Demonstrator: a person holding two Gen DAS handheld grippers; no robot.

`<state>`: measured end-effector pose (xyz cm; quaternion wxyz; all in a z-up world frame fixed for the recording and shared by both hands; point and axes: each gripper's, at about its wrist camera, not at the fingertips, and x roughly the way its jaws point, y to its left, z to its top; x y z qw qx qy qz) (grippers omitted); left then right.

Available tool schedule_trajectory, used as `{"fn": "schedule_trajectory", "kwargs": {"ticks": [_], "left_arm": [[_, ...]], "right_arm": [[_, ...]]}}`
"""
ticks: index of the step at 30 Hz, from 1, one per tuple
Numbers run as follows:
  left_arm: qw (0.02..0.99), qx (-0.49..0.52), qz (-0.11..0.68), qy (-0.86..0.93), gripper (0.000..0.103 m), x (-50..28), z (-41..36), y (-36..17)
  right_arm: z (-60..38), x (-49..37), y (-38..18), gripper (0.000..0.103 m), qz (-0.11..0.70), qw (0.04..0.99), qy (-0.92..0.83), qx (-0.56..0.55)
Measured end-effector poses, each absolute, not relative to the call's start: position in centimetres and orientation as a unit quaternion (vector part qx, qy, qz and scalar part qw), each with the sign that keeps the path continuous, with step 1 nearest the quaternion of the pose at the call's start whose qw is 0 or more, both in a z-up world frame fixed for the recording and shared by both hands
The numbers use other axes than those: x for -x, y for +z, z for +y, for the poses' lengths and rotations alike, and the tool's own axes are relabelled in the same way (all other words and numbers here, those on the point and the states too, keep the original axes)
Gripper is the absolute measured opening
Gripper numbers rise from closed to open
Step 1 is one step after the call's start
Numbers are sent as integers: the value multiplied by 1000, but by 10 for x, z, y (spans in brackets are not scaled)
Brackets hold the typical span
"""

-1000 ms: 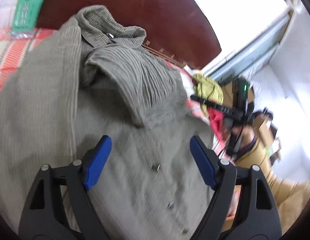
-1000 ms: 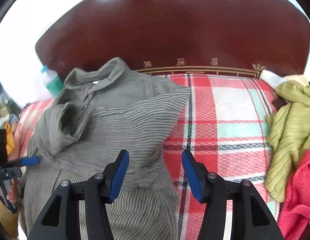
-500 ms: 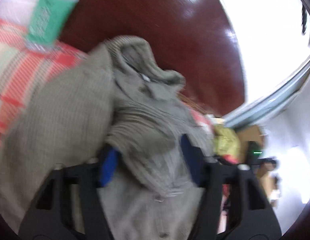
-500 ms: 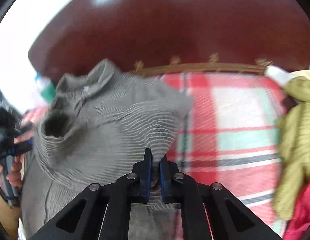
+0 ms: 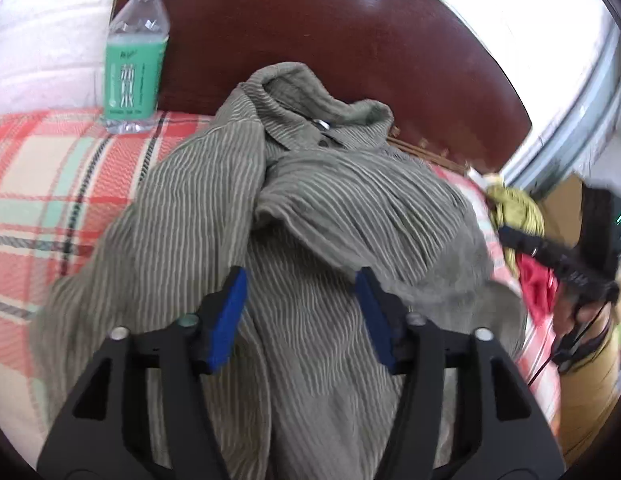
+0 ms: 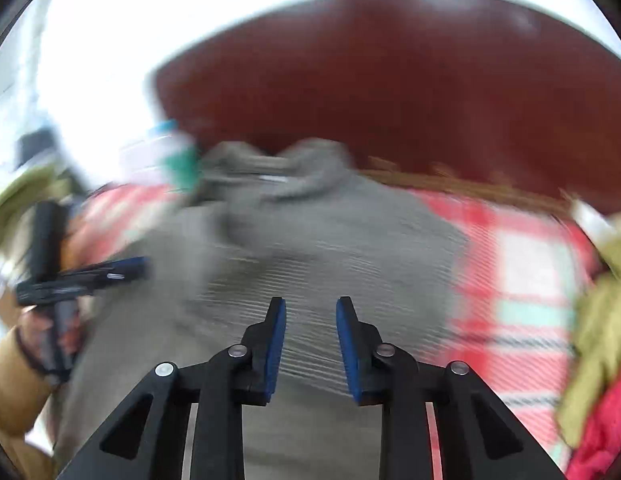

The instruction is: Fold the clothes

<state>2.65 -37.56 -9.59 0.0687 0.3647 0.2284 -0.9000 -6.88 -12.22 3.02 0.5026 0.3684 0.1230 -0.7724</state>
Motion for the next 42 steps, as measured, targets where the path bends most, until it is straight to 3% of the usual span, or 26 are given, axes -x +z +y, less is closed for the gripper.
{"fn": "schedule_trajectory", "kwargs": {"ticks": [2,3,8,13,15,17,19,27,28,30,31,32,38,42], "left_arm": [[73,-370,189,-907,76,-42,-363,-90],[75,-373,170,-909,76,-50,-356,-86],[94,-422,65,-899,76,-101,-329,-90],[117,-463,30,-878,76,-143,-335,-105],[136,-468,35,-873,67,-156,-346,-106],[142,-474,51,-868,34,-163,-358,-108],[166,-474,47,-863,17,-169,-368,-107],[312,-428,57,-846,16,-196,-398,-83],[295,-430,76,-850,17,-201,-398,-85],[260,-431,114,-856,37,-211,-397,-88],[236,-423,128,-866,65,-219,-392,-88],[212,-414,141,-874,85,-228,-387,-89],[108,-389,207,-891,87,-268,-363,-95],[88,-397,198,-892,87,-273,-344,-105]], "right_arm": [[-147,43,38,41,146,539,-754,-347],[-158,31,40,43,157,553,-745,-338],[-202,-3,33,43,185,595,-708,-334],[-228,-12,11,43,195,600,-683,-367],[-230,-16,7,43,191,604,-674,-380],[-231,-23,5,45,190,608,-668,-385],[-232,-33,5,46,192,613,-663,-385],[-203,-59,2,47,187,607,-661,-399],[-196,-60,1,47,186,602,-664,-402],[-177,-61,1,51,179,591,-674,-407],[-164,-61,1,55,173,583,-680,-409],[-151,-60,2,58,166,576,-687,-411],[-72,-57,7,63,109,530,-728,-422],[-39,-63,3,64,90,509,-741,-429]]}}
